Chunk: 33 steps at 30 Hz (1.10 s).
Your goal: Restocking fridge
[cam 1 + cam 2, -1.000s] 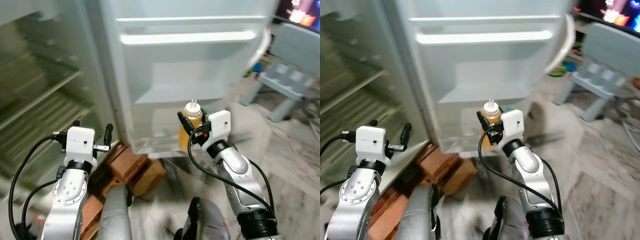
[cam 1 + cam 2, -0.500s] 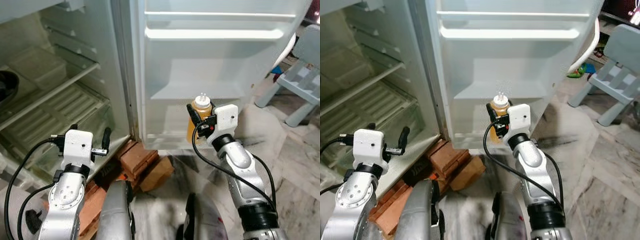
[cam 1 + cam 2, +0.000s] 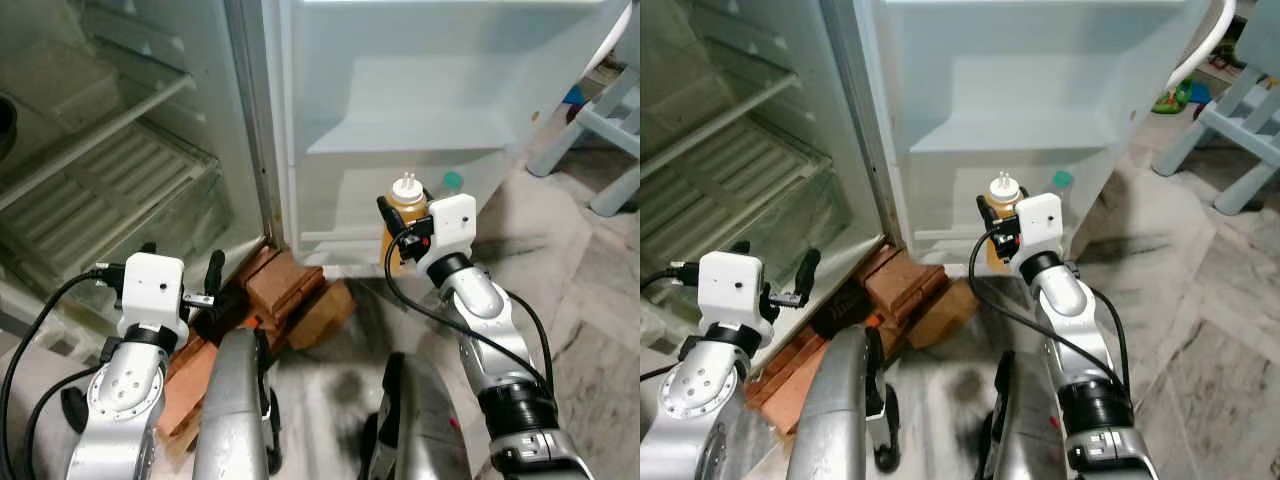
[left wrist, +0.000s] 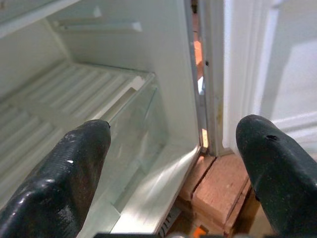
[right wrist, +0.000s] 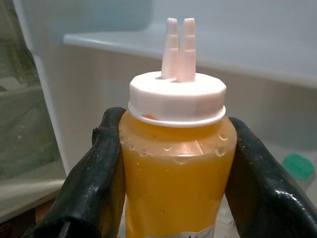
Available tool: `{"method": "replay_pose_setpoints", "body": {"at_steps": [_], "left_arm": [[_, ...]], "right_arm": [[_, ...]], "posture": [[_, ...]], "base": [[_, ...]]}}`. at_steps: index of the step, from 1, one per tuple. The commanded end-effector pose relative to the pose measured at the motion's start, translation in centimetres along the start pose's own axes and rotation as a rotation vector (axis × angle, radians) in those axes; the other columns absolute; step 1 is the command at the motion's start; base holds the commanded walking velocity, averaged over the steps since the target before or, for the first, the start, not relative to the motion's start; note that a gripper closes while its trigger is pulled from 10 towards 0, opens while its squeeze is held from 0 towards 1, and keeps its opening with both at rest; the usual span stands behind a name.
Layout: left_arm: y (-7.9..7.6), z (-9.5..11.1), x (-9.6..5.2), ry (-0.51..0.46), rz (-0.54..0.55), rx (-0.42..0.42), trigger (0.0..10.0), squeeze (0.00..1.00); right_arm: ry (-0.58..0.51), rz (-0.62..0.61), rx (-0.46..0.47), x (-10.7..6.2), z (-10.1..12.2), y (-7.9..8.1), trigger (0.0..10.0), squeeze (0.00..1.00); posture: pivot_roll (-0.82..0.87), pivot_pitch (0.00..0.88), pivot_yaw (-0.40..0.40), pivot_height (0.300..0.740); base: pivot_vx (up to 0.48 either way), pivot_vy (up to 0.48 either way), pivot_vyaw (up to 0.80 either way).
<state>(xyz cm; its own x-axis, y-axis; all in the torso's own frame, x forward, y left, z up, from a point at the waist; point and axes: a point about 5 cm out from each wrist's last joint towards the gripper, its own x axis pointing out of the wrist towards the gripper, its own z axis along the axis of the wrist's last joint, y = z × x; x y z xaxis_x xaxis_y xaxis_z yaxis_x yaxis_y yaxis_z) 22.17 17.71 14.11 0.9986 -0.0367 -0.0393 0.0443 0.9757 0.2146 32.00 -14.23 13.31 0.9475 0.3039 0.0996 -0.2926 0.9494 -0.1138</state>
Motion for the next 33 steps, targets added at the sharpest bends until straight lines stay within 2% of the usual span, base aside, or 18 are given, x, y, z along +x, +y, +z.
{"method": "replay_pose_setpoints", "body": {"at_steps": [1, 6, 7, 10, 13, 19, 22, 27, 33], "left_arm": [[0.2, 1.1, 0.0, -0.033, -0.007, -0.01, 10.0, 0.0], [0.0, 2.7, 1.0, -0.083, -0.031, -0.023, 10.0, 0.0], [-0.1, 3.0, 1.6, -0.107, -0.037, -0.024, 10.0, 0.0], [0.2, 2.2, 1.5, -0.089, -0.004, -0.029, 10.0, 0.0], [0.2, 1.7, 1.4, -0.07, 0.009, -0.047, 10.0, 0.0], [-0.1, 1.5, 1.8, -0.06, -0.007, -0.049, 10.0, 0.0], [0.1, 0.9, 1.4, -0.049, -0.001, -0.048, 10.0, 0.0], [0.1, -0.9, -0.4, 0.007, 0.026, -0.043, 10.0, 0.0], [0.2, -1.6, -1.3, 0.034, 0.049, -0.049, 10.0, 0.0]], "right_arm": [[-0.027, -0.039, -0.003, 0.2, 0.6, -0.9, 10.0, 0.0], [-0.055, -0.078, 0.022, 0.1, 1.6, -1.2, 10.0, 0.0], [-0.052, -0.075, 0.031, -0.2, 1.3, -0.7, 10.0, 0.0], [-0.038, -0.054, 0.037, -0.8, 0.8, 0.0, 10.0, 0.0], [-0.05, -0.014, 0.018, -1.1, 1.1, 0.4, 10.0, 0.0], [-0.03, -0.024, 0.026, -1.0, 0.9, 0.1, 10.0, 0.0], [-0.018, -0.03, 0.039, -1.5, 0.6, 0.4, 10.0, 0.0], [0.03, -0.008, 0.066, -3.5, -0.3, 1.3, 10.0, 0.0], [0.046, 0.037, 0.077, -3.9, -0.6, 2.4, 10.0, 0.0]], "posture": [[0.21, 0.223, 0.001, 0.561], [0.19, 0.204, -0.013, 0.561], [0.17, 0.184, -0.029, 0.561], [0.16, 0.166, -0.033, 0.561], [0.14, 0.164, -0.05, 0.561], [0.14, 0.175, -0.055, 0.561], [0.14, 0.157, -0.056, 0.561], [0.16, 0.147, -0.076, 0.561], [0.16, 0.147, -0.091, 0.561]], "base": [[0.0, 0.0, 0.0], [0.0, 0.0, 0.0], [0.0, 0.0, 0.0], [0.0, 0.0, 0.0], [0.08, 0.0, 0.0], [0.25, 0.0, 0.0], [0.247, 0.0, 0.0], [0.192, 0.0, 0.0], [0.255, 0.0, 0.0]]}}
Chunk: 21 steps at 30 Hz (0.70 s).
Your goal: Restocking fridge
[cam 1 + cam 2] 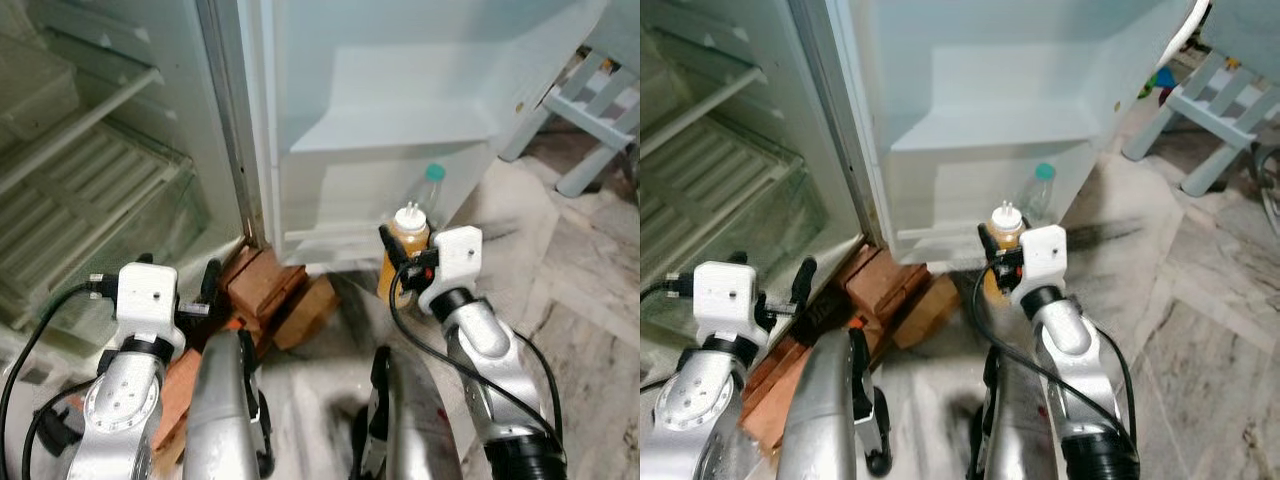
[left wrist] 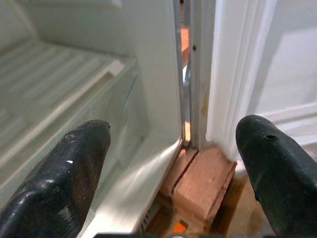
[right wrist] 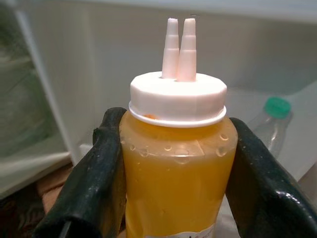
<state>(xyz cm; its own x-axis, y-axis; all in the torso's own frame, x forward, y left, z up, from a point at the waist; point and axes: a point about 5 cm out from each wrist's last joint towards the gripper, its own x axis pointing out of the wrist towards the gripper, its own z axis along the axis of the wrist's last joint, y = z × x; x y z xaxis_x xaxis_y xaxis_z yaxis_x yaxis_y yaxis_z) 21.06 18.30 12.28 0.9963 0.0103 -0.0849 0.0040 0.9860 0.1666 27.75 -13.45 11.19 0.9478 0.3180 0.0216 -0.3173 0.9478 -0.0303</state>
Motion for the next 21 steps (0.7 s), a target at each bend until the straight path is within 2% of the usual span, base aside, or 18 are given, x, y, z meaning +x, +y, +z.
{"method": "replay_pose_setpoints", "body": {"at_steps": [1, 8, 21], "left_arm": [[0.05, 0.3, -0.23, -0.021, 0.011, 0.002, 10.0, 0.0], [0.04, 0.3, -0.05, -0.031, 0.01, 0.005, 10.0, 0.0], [-0.45, 0.53, 0.37, -0.044, -0.016, 0.003, 10.0, 0.0]], "right_arm": [[-0.031, 0.024, -0.008, 0.12, 0.91, 0.41, 10.0, 0.0], [-0.044, 0.022, -0.014, 0.74, 1.49, 0.41, 10.0, 0.0], [-0.039, 0.018, -0.012, 0.77, 1.34, 0.72, 10.0, 0.0]], "posture": [[0.16, 0.147, -0.091, 0.561], [0.17, 0.142, -0.089, 0.561], [0.17, 0.147, -0.073, 0.561]], "base": [[0.27, 0.0, 0.0], [0.289, 0.0, 0.0], [0.425, 0.0, 0.0]]}}
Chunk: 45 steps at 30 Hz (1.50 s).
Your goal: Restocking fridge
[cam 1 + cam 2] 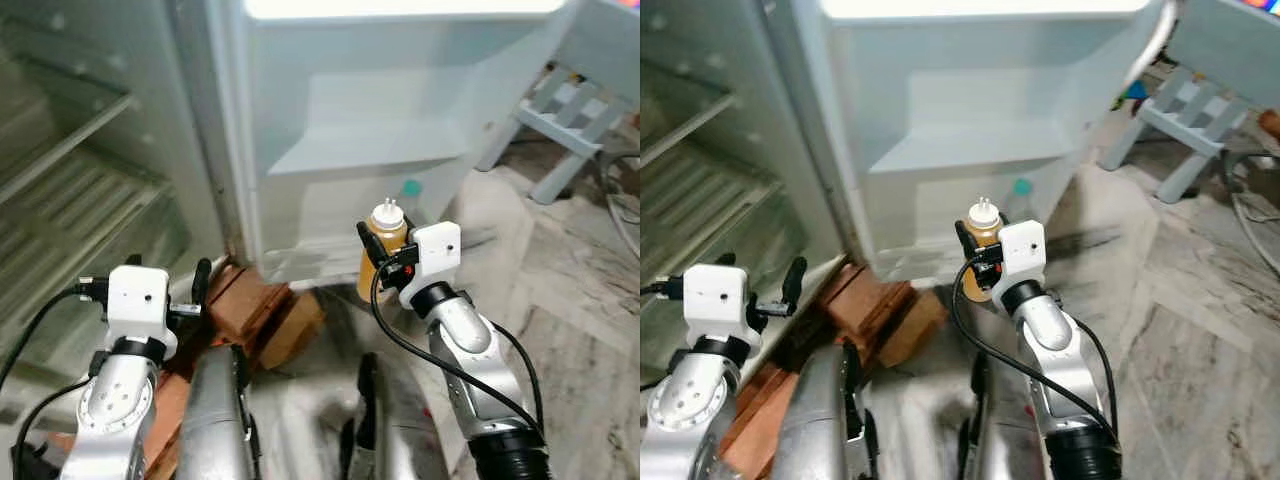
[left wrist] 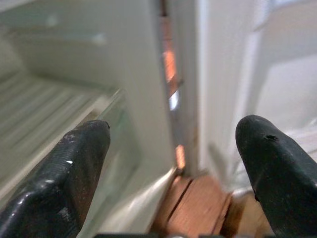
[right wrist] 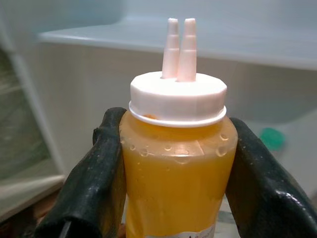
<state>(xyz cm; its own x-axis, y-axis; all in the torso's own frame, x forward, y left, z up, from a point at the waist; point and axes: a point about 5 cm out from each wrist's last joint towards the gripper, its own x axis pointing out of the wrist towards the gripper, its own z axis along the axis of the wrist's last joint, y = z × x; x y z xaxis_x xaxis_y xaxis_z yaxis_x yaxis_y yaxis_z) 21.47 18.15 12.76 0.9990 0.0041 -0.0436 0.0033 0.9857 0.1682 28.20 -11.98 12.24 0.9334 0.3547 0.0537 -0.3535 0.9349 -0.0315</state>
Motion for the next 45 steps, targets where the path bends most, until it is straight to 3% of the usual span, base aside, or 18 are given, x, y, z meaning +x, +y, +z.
{"method": "replay_pose_setpoints", "body": {"at_steps": [1, 7, 14, 27, 31, 40, 45], "left_arm": [[-0.4, -0.1, 0.0, 0.005, -0.019, 0.006, 10.0, 0.0], [-0.2, -0.1, -0.3, 0.02, -0.008, 0.018, 10.0, 0.0], [0.0, -0.2, -1.1, 0.041, 0.011, 0.018, 10.0, 0.0], [1.0, -0.3, -3.8, 0.132, 0.047, 0.001, 10.0, 0.0], [1.3, 0.0, -4.8, 0.159, 0.045, 0.006, 10.0, 0.0], [1.5, 0.8, -6.0, 0.174, 0.04, 0.016, 10.0, 0.0], [1.4, 1.0, -6.2, 0.184, 0.027, 0.027, 10.0, 0.0]], "right_arm": [[-0.004, -0.017, -0.01, -0.1, 0.2, -0.5, 10.0, 0.0], [0.018, 0.004, -0.016, 0.1, -0.1, -0.6, 10.0, 0.0], [0.069, 0.148, -0.022, 1.0, -1.1, 0.0, 10.0, 0.0], [0.053, 0.127, -0.227, 5.0, -1.1, -2.1, 10.0, 0.0], [-0.041, 0.108, -0.405, 6.3, 0.1, -2.1, 10.0, 0.0], [-0.053, 0.119, -0.483, 6.5, -0.7, -2.3, 10.0, 0.0], [0.006, 0.076, -0.503, 6.3, -1.8, -3.2, 10.0, 0.0]], "posture": [[0.17, 0.148, -0.072, 0.561], [0.18, 0.158, -0.069, 0.561], [0.21, 0.196, -0.057, 0.561], [0.28, 0.298, -0.032, 0.561], [0.31, 0.342, -0.015, 0.561], [0.35, 0.393, 0.006, 0.561], [0.36, 0.405, 0.016, 0.561]], "base": [[0.405, 0.0, 0.0], [0.337, 0.0, 0.0], [0.0, 0.0, 0.0], [0.0, 0.0, 0.0], [0.0, 0.0, 0.0], [0.0, 0.0, 0.0], [0.0, 0.0, 0.0]]}}
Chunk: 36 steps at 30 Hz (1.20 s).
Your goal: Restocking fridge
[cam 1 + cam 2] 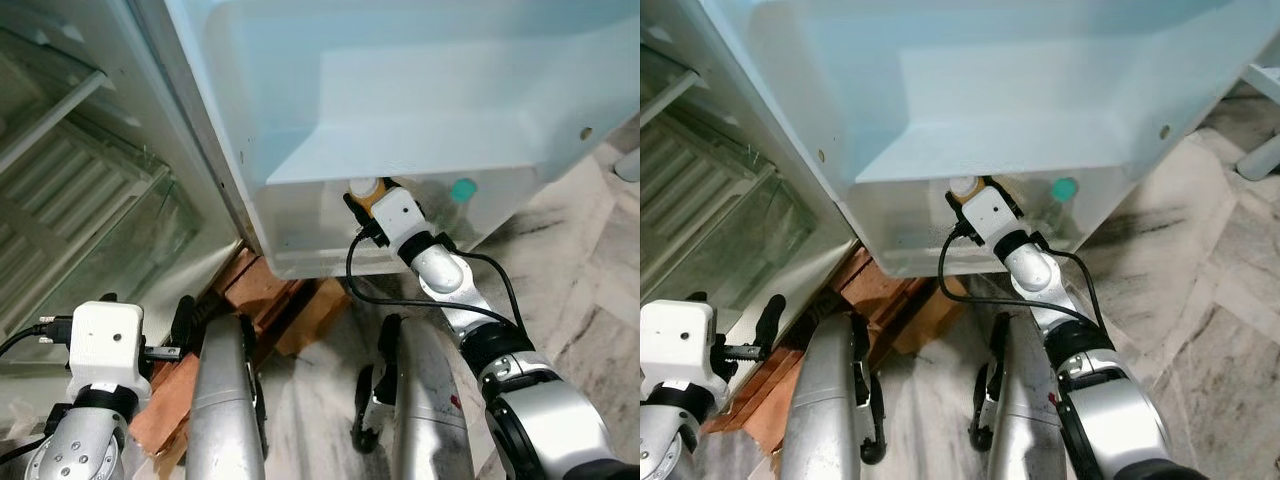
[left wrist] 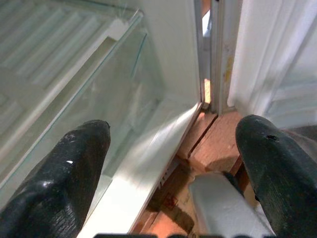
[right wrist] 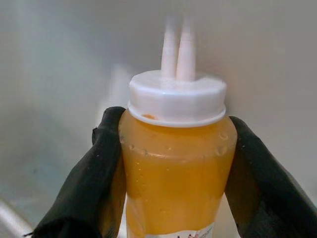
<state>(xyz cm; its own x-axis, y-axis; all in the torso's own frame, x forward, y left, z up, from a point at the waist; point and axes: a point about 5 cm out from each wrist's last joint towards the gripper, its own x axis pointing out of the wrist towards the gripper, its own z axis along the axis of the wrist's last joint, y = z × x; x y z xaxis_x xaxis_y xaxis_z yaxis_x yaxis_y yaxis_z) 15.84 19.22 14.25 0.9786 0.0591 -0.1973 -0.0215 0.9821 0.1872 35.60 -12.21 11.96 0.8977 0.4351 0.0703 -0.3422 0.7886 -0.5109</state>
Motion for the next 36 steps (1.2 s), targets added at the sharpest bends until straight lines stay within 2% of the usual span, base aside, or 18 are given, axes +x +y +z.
{"method": "replay_pose_setpoints", "body": {"at_steps": [1, 9, 14, 15, 16, 22, 26, 31, 36], "left_arm": [[0.1, -0.1, -0.5, 0.022, 0.0, 0.013, 10.0, 0.0], [0.1, 0.1, -0.3, 0.022, -0.011, 0.02, 10.0, 0.0], [0.0, 0.3, 0.2, 0.011, -0.016, 0.023, 10.0, 0.0], [0.0, 0.3, 0.2, 0.009, -0.016, 0.024, 10.0, 0.0], [0.1, 0.4, 0.4, 0.004, -0.015, 0.026, 10.0, 0.0], [0.1, 0.5, 0.9, -0.01, -0.02, 0.038, 10.0, 0.0], [-0.1, 0.7, 1.5, -0.026, -0.032, 0.049, 10.0, 0.0], [-0.2, 0.8, 2.2, -0.043, -0.041, 0.054, 10.0, 0.0], [-0.4, 0.9, 3.0, -0.056, -0.046, 0.054, 10.0, 0.0]], "right_arm": [[0.063, 0.0, 0.011, -0.7, -1.4, 0.1, 10.0, 0.0], [0.162, -0.078, 0.081, -1.8, -3.4, -0.9, 10.0, 0.0], [0.229, -0.162, 0.189, -2.5, -4.6, -1.7, 10.0, 0.0], [0.238, -0.179, 0.21, -2.6, -4.7, -1.9, 10.0, 0.43], [0.249, -0.209, 0.238, -2.8, -5.0, -2.0, 10.0, 0.98], [0.232, -0.264, 0.277, -2.9, -4.9, -2.6, 10.0, 1.0], [0.181, -0.313, 0.313, -2.6, -4.1, -4.0, 10.0, 1.0], [0.122, -0.321, 0.321, -2.3, -3.2, -4.7, 10.0, 1.0], [0.082, -0.313, 0.346, -2.2, -2.7, -4.7, 10.0, 1.0]], "posture": [[0.36, 0.405, 0.016, 0.561], [0.35, 0.401, 0.02, 0.561], [0.35, 0.386, 0.019, 0.561], [0.35, 0.383, 0.019, 0.561], [0.35, 0.379, 0.019, 0.561], [0.35, 0.364, 0.021, 0.561], [0.34, 0.342, 0.024, 0.561], [0.32, 0.318, 0.024, 0.561], [0.31, 0.291, 0.023, 0.561]], "base": [[0.0, 0.0, 0.0], [0.0, 0.0, 0.0], [0.0, 0.0, 0.0], [0.0, 0.0, 0.0], [0.0, 0.0, 0.0], [0.0, 0.0, 0.0], [0.0, 0.0, 0.0], [0.0, 0.0, 0.0], [0.0, 0.0, 0.0]]}}
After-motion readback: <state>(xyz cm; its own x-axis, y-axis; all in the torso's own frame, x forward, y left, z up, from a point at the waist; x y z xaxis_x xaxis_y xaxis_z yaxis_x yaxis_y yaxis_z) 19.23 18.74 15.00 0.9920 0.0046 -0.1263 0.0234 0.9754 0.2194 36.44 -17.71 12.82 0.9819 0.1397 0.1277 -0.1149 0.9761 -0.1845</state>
